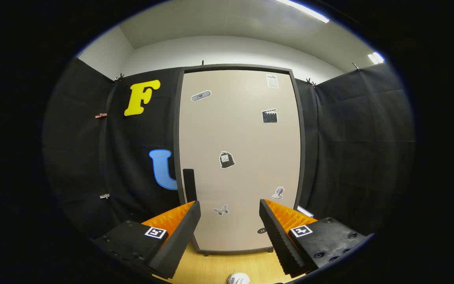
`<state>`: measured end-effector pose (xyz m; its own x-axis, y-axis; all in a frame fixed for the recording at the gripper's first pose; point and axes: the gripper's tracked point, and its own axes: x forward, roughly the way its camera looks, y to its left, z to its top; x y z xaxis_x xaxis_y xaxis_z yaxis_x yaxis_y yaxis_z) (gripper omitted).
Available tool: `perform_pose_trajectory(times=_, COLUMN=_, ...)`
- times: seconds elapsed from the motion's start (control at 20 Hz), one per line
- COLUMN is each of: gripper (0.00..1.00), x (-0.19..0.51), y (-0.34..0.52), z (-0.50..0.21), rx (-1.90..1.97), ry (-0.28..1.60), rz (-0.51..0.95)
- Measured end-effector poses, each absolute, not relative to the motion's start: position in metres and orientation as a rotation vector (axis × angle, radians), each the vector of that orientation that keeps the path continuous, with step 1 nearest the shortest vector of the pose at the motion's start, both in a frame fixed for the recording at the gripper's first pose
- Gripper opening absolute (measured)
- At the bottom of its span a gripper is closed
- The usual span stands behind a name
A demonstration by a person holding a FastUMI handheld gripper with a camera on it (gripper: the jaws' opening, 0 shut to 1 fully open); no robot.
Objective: Open the shoe cabinet door, grab the shoes and put them into the shoe cabinet, then close the shoe cabinet door.
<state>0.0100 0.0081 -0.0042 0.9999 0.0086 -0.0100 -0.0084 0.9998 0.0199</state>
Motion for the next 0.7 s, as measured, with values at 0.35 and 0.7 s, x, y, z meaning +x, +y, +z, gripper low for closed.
perform_pose_trajectory(times=0.35, gripper=0.98, x=0.021, y=0.014, z=-0.005, rx=0.031, ry=0.010, rz=0.010)
perform_pose_trajectory(times=0.7, gripper=0.97, x=0.052, y=0.043, z=-0.012, rx=0.055, ry=0.022, rz=0.031)
